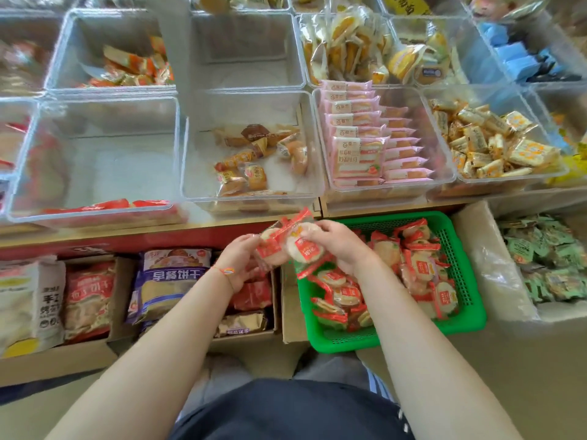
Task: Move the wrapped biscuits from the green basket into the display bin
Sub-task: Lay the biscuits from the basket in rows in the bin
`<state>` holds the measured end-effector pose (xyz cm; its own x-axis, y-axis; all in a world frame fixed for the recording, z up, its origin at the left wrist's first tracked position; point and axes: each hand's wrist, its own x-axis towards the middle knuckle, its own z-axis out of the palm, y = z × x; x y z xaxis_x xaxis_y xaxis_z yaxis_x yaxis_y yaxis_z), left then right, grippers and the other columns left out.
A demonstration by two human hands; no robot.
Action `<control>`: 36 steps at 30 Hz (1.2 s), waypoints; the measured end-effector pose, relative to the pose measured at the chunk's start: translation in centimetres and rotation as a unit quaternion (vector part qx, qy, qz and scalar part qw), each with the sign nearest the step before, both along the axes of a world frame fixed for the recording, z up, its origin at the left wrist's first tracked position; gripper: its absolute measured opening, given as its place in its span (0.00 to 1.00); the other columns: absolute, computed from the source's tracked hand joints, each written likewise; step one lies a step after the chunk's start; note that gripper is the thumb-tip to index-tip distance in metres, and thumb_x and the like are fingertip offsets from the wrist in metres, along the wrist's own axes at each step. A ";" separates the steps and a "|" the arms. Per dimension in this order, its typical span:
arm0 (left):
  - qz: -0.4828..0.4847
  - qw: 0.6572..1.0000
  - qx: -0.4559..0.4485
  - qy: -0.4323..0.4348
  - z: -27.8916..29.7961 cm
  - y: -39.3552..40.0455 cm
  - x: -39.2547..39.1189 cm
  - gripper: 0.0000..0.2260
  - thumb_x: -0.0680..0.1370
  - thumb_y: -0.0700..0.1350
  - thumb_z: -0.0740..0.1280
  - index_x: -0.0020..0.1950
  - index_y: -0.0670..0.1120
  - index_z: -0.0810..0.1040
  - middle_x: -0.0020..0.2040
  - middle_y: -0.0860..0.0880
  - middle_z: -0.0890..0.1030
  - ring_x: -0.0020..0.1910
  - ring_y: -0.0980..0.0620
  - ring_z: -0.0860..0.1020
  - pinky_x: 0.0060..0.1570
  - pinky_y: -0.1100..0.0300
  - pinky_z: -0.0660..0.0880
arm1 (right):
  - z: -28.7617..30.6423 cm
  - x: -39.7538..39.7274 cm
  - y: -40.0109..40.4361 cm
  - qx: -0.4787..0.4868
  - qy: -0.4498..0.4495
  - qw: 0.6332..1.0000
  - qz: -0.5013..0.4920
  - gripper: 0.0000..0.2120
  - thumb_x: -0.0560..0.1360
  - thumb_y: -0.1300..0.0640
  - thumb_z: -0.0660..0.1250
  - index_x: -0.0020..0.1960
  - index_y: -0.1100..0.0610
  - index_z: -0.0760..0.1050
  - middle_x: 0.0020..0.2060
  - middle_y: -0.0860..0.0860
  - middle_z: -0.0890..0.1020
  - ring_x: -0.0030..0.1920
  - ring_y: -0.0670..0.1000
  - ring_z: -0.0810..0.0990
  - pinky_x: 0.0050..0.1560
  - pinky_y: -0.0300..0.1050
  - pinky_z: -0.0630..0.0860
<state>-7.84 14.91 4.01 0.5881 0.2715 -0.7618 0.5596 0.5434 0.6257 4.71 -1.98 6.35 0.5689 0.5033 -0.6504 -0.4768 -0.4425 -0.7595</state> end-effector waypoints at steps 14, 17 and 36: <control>-0.012 0.983 -0.063 -0.171 8.0 31.4 -17.1 0.13 0.78 0.39 0.65 0.62 0.39 0.78 0.54 0.39 0.82 0.43 0.47 0.84 0.47 0.50 0.82 | 6.7 -16.8 30.2 0.160 0.063 0.985 -0.004 0.12 0.73 0.62 0.71 0.56 0.59 0.80 0.48 0.58 0.84 0.47 0.57 0.84 0.49 0.53 0.82; 0.042 0.988 0.089 -0.120 8.0 35.7 -16.7 0.08 0.75 0.39 0.70 0.53 0.39 0.81 0.45 0.42 0.84 0.36 0.51 0.83 0.36 0.60 0.80 | 7.2 -16.6 33.8 0.137 0.029 0.989 -0.047 0.14 0.76 0.58 0.70 0.61 0.59 0.78 0.53 0.57 0.84 0.52 0.57 0.83 0.51 0.55 0.81; -0.082 0.818 0.554 -0.131 3.6 42.8 -12.4 0.09 0.72 0.39 0.70 0.51 0.47 0.80 0.49 0.48 0.80 0.49 0.52 0.77 0.51 0.58 0.74 | -1.3 -15.2 48.3 -0.224 -0.262 0.876 0.338 0.14 0.78 0.54 0.64 0.60 0.44 0.80 0.60 0.45 0.82 0.59 0.48 0.79 0.58 0.40 0.74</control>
<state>-20.27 57.72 7.62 0.7893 0.6115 0.0556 0.3367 -0.5068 0.7936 -10.50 46.30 5.01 0.5182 0.6015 -0.6080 0.3715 -0.7986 -0.4735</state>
